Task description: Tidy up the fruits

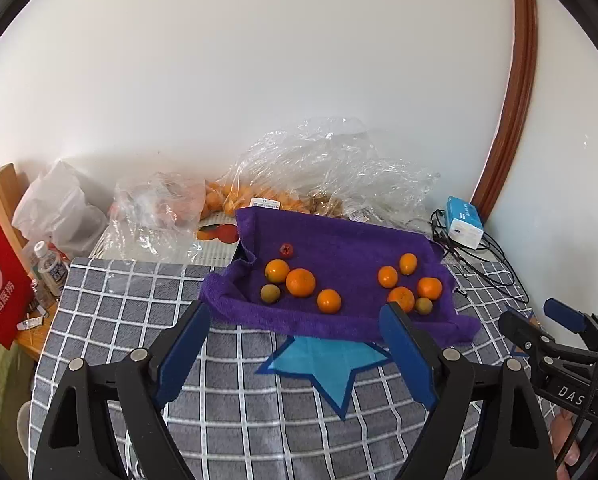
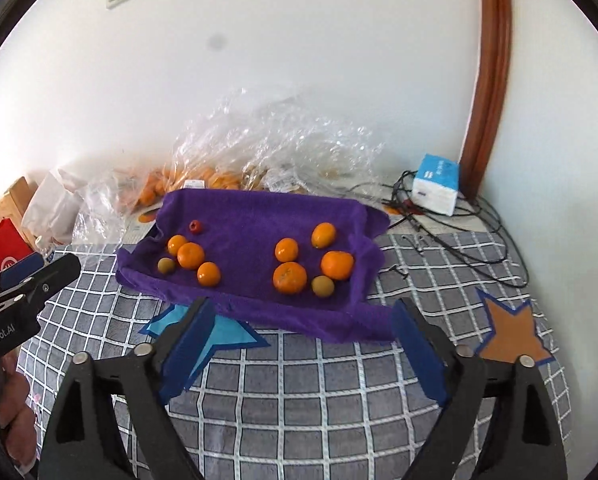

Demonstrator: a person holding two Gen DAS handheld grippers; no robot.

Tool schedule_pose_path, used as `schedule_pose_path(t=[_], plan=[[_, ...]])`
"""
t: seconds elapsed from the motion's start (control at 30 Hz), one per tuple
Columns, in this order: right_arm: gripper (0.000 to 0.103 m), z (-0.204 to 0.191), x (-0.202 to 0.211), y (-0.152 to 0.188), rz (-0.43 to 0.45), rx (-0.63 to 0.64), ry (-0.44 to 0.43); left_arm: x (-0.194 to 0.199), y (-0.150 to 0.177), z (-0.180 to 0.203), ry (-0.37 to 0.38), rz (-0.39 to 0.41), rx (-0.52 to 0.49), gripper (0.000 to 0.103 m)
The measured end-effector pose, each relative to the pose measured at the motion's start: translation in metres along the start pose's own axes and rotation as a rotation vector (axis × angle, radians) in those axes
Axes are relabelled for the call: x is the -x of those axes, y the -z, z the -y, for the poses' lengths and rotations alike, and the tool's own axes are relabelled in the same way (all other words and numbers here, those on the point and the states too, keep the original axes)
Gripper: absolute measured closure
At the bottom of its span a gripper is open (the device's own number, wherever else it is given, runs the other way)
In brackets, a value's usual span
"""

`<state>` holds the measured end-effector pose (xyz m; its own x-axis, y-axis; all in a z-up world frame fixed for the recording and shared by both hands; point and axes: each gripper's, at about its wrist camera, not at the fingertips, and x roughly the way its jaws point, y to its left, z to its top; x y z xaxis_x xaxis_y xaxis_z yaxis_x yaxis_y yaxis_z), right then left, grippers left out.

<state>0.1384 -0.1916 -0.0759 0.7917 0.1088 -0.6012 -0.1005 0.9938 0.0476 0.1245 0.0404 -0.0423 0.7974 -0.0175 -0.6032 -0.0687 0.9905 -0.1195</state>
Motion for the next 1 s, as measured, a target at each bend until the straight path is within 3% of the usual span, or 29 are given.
schedule_pose_path(t=[0.2, 0.57, 1.0], plan=[[0.0, 0.003, 0.039, 0.024, 0.054, 0.017, -0.006, 0.032, 0.021, 0.004, 0.009, 0.02, 0.011, 0.012], [0.0, 0.016, 0.07, 0.054, 0.072, -0.024, 0.026, 0.063, 0.048, 0.016, -0.037, 0.057, -0.033, 0.01], [0.0, 0.019, 0.079, 0.058, 0.083, -0.035, 0.032, 0.069, 0.055, 0.019, -0.065, 0.066, -0.057, 0.01]])
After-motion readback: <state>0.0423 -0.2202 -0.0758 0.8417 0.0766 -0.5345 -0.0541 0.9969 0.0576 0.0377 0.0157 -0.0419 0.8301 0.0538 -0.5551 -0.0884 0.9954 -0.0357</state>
